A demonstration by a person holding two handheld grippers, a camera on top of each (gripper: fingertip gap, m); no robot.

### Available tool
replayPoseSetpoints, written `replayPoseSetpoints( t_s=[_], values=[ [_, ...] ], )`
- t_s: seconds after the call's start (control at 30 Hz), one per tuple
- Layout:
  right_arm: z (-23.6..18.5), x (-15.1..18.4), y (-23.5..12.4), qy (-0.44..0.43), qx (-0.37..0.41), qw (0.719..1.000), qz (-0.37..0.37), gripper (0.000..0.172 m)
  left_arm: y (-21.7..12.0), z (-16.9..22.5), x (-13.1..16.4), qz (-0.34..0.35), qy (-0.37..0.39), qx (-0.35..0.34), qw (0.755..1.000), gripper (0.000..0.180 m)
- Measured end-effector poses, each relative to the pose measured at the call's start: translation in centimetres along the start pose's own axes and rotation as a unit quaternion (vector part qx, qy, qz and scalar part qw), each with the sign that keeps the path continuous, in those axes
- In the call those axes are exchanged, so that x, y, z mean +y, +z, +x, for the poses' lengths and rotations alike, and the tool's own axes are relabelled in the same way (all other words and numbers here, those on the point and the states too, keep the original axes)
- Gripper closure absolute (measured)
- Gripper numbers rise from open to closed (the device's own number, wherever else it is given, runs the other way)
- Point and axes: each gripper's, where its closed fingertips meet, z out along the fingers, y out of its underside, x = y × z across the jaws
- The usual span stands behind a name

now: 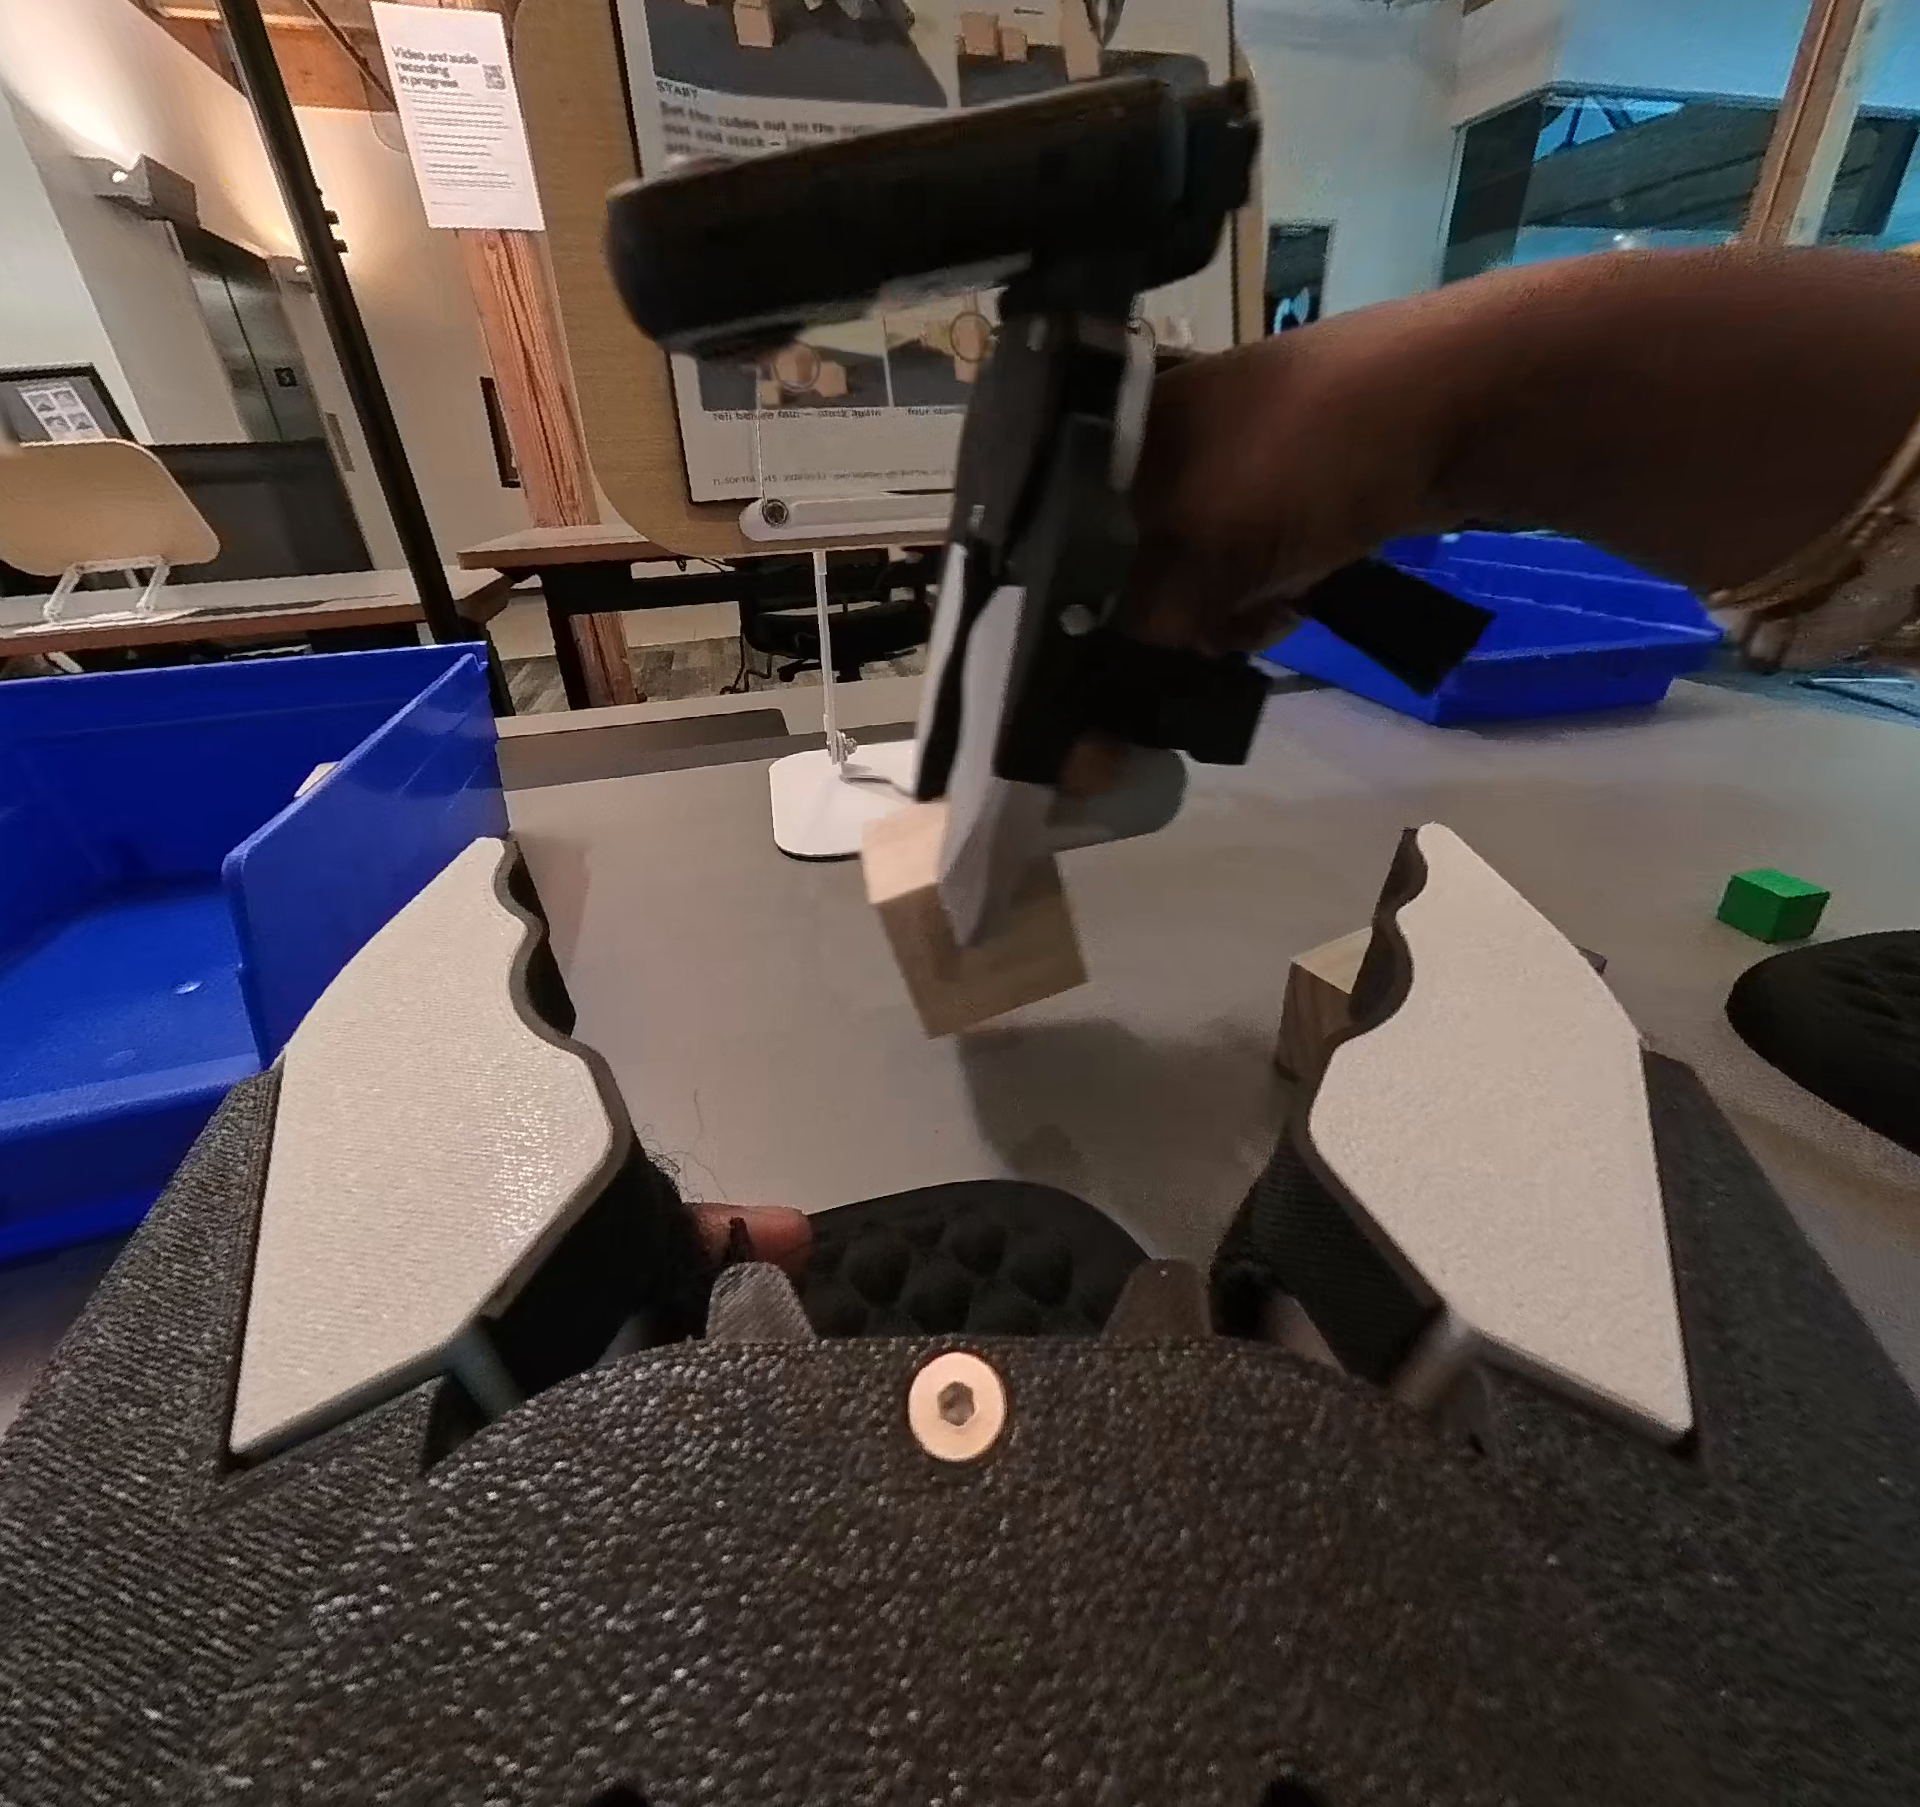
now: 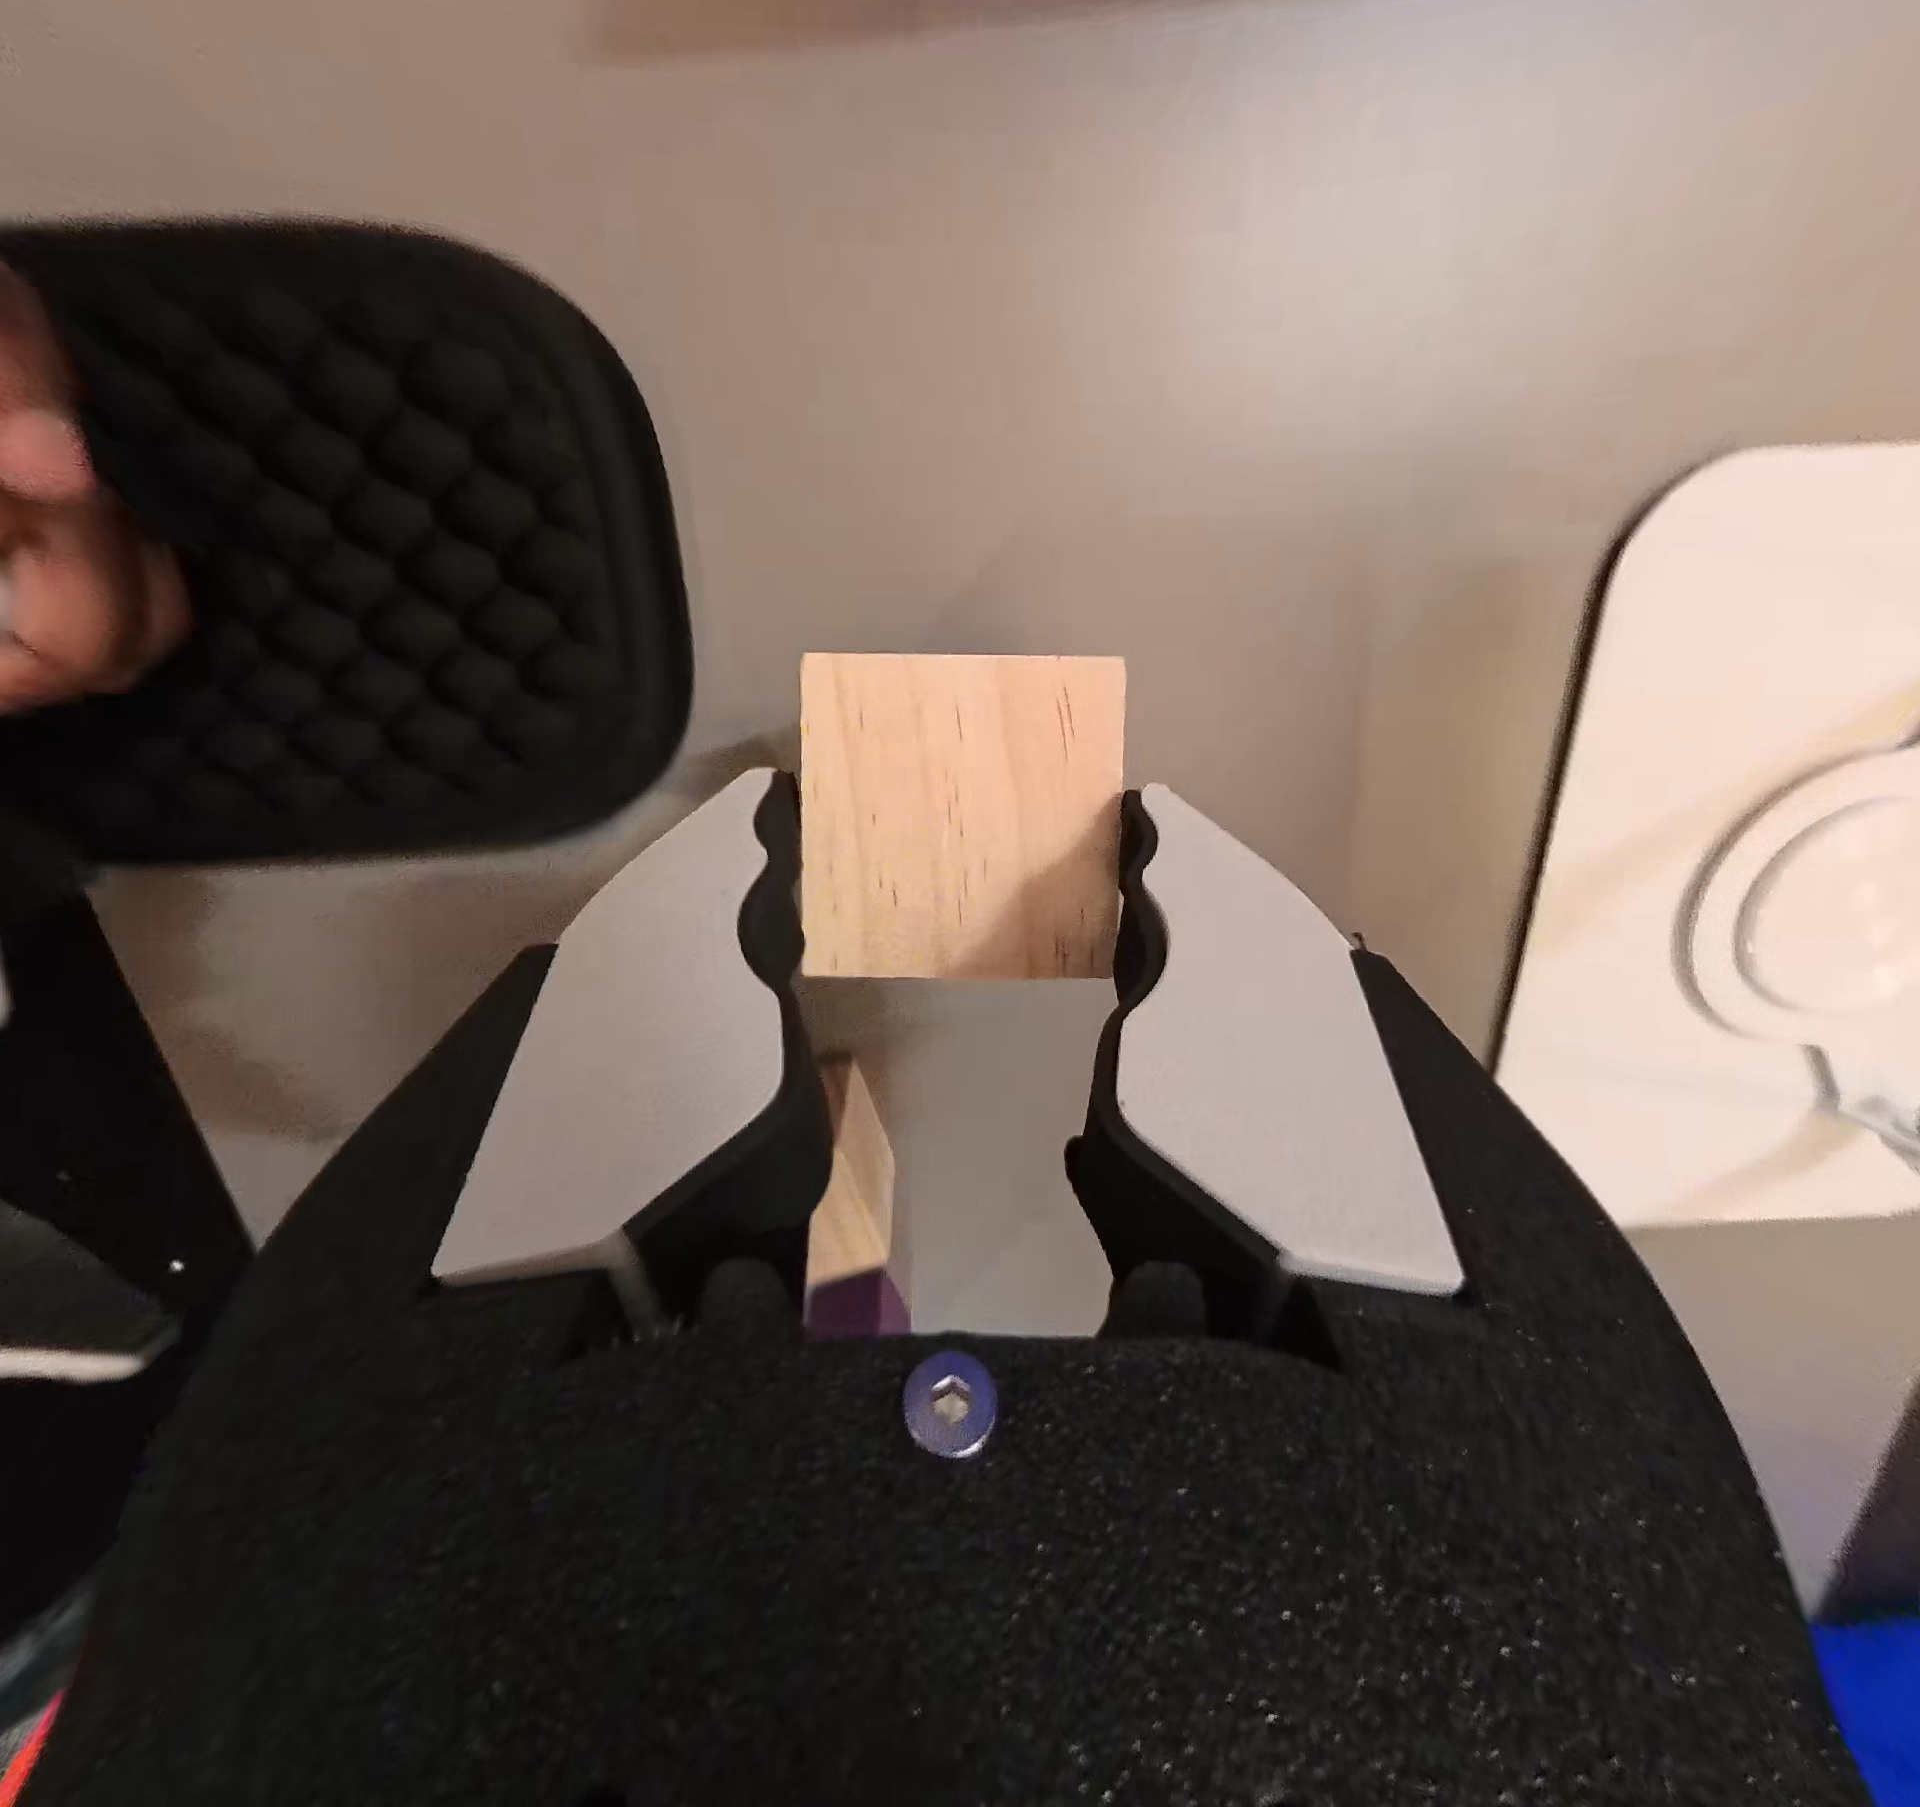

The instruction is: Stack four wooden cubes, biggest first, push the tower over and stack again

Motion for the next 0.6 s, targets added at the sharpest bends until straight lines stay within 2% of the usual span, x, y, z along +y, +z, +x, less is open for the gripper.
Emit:
replayPoseSetpoints(
  t_s=[0.2, 0.6],
  values=[
    [-0.7, -4.0, 1.9, -0.003, -0.024, 0.999, 0.044, 0.114, -0.1, 0.0, -0.1, 0.003, -0.002, -0.001, 1.000, 0.036],
    [-1.4, -4.3, 4.0, -0.008, -0.027, 0.997, 0.065, 0.114, -0.1, -0.1, -0.1, 0.004, -0.003, -0.001, 1.000, 0.037]
  ],
)
